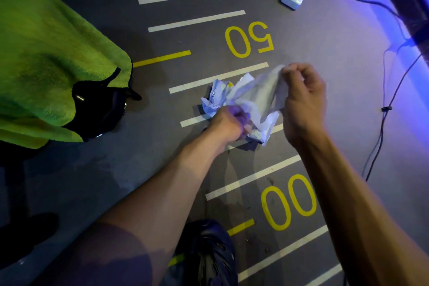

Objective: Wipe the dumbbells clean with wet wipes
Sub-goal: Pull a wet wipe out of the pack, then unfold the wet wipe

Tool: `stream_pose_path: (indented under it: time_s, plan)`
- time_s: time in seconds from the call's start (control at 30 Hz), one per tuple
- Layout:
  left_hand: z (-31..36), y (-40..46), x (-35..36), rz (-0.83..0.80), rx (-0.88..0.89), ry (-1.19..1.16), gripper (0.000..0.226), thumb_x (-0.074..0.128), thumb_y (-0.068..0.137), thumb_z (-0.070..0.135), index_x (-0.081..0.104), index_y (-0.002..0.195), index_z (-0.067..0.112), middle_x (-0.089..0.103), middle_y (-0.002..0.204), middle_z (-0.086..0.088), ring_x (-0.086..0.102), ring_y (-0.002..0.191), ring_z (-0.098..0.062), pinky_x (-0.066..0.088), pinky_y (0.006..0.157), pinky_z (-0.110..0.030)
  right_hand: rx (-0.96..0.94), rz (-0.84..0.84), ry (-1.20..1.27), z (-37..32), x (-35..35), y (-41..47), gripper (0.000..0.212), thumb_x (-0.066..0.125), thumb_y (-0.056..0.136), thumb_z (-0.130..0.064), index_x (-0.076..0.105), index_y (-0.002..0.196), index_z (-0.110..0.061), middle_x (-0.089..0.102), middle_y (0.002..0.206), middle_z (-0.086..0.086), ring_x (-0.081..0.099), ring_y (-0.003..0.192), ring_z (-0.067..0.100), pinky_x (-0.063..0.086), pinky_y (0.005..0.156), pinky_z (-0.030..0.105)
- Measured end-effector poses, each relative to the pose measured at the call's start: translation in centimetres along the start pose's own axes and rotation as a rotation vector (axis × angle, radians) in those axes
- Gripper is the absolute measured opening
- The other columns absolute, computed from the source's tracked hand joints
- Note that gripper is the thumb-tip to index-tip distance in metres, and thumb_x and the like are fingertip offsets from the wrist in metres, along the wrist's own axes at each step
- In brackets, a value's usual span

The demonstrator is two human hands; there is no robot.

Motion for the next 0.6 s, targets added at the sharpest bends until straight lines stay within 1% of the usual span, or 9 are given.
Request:
stream_pose_path:
  time_s: [0.07, 0.13, 0.17, 0.23, 0.33, 0.4, 0.47, 0.53, 0.6]
  plan:
    - [-0.3, -0.8, -1.5, 0.022, -0.018, 0.102, 0.030, 0.051, 0.106, 0.001, 0.060, 0.082, 0.019, 0.068, 0.080, -0.007, 0.065, 0.068, -0.026, 0.054, 0.057, -0.027, 0.051, -0.120, 0.060, 0.4, 1.0, -0.9, 0.005, 0.059, 0.084, -0.017, 0.061, 0.080, -0.019, 0.057, 0.070, -0.004, 0.049, 0.067, 0.016, 0.040, 0.058, 0.024]
    - [-0.2, -2.4, -3.9, 0.084, -0.004, 0.102, 0.021, 0.051, 0.106, 0.005, 0.064, 0.097, 0.019, 0.074, 0.077, -0.004, 0.068, 0.065, -0.021, 0.058, 0.060, -0.029, 0.085, -0.241, 0.067, 0.7, 2.0, -2.1, 0.006, 0.060, 0.090, -0.013, 0.065, 0.091, -0.013, 0.060, 0.082, 0.006, 0.054, 0.076, 0.020, 0.046, 0.060, 0.025]
    - [0.0, -3.6, -5.2, 0.102, 0.003, 0.005, 0.023, 0.046, 0.108, 0.006, 0.065, 0.106, 0.018, 0.076, 0.075, -0.001, 0.070, 0.062, -0.017, 0.060, 0.060, -0.029, 0.102, -0.304, 0.075, 0.8, 2.5, -2.8, 0.009, 0.059, 0.095, -0.014, 0.068, 0.097, -0.014, 0.062, 0.089, 0.008, 0.056, 0.081, 0.021, 0.050, 0.061, 0.025]
    - [0.5, -6.3, -7.9, 0.066, -0.010, -0.321, 0.031, 0.036, 0.111, 0.010, 0.066, 0.106, 0.014, 0.077, 0.077, -0.004, 0.073, 0.059, -0.014, 0.063, 0.062, -0.029, 0.131, -0.443, 0.105, 0.4, 4.0, -4.5, 0.014, 0.060, 0.097, -0.020, 0.072, 0.102, -0.020, 0.066, 0.097, 0.009, 0.060, 0.089, 0.024, 0.052, 0.061, 0.026]
    - [0.6, -10.9, -11.8, -0.025, 0.003, -0.545, 0.038, 0.035, 0.110, 0.030, 0.069, 0.111, 0.012, 0.072, 0.097, -0.013, 0.074, 0.070, -0.020, 0.066, 0.067, -0.035, 0.140, -0.585, 0.129, -0.8, 6.3, -7.7, 0.016, 0.058, 0.102, -0.017, 0.073, 0.103, -0.021, 0.069, 0.090, 0.002, 0.062, 0.079, 0.019, 0.049, 0.053, 0.022]
    - [0.3, -14.2, -14.7, -0.022, 0.040, -0.516, 0.043, 0.046, 0.104, 0.044, 0.066, 0.124, 0.012, 0.069, 0.098, -0.012, 0.066, 0.076, -0.024, 0.066, 0.071, -0.035, 0.110, -0.651, 0.139, -1.5, 8.0, -10.3, 0.015, 0.059, 0.100, -0.013, 0.072, 0.104, -0.020, 0.071, 0.089, -0.005, 0.064, 0.082, 0.014, 0.052, 0.061, 0.027]
    - [0.1, -18.0, -17.2, -0.018, 0.063, -0.454, 0.064, 0.060, 0.093, 0.053, 0.062, 0.137, 0.006, 0.068, 0.111, -0.018, 0.058, 0.094, -0.035, 0.065, 0.079, -0.037, 0.105, -0.723, 0.175, -1.8, 9.8, -13.4, 0.016, 0.061, 0.093, -0.015, 0.073, 0.102, -0.020, 0.075, 0.091, -0.004, 0.066, 0.087, 0.015, 0.053, 0.074, 0.032]
    - [0.0, -22.4, -19.0, 0.003, 0.121, -0.299, 0.053, 0.070, 0.091, 0.038, 0.066, 0.134, 0.006, 0.073, 0.125, -0.014, 0.068, 0.108, -0.026, 0.064, 0.084, -0.036, 0.112, -0.799, 0.210, -1.8, 11.3, -16.8, 0.016, 0.061, 0.090, -0.016, 0.075, 0.095, -0.023, 0.074, 0.089, 0.000, 0.065, 0.085, 0.018, 0.050, 0.077, 0.036]
    - [-0.5, -26.6, -20.8, 0.078, 0.176, -0.131, 0.037, 0.076, 0.085, 0.017, 0.072, 0.120, 0.005, 0.078, 0.113, -0.014, 0.074, 0.098, -0.021, 0.064, 0.078, -0.032, 0.081, -0.864, 0.174, -1.8, 12.8, -20.2, 0.016, 0.063, 0.089, -0.018, 0.075, 0.087, -0.030, 0.071, 0.086, 0.000, 0.061, 0.083, 0.017, 0.047, 0.075, 0.036]
Point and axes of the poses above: each hand's wrist, its own y-axis towards the middle knuckle, its own x-axis out of the palm, z = x × y, the point moved 3 cm from there along y, towards the middle knuckle
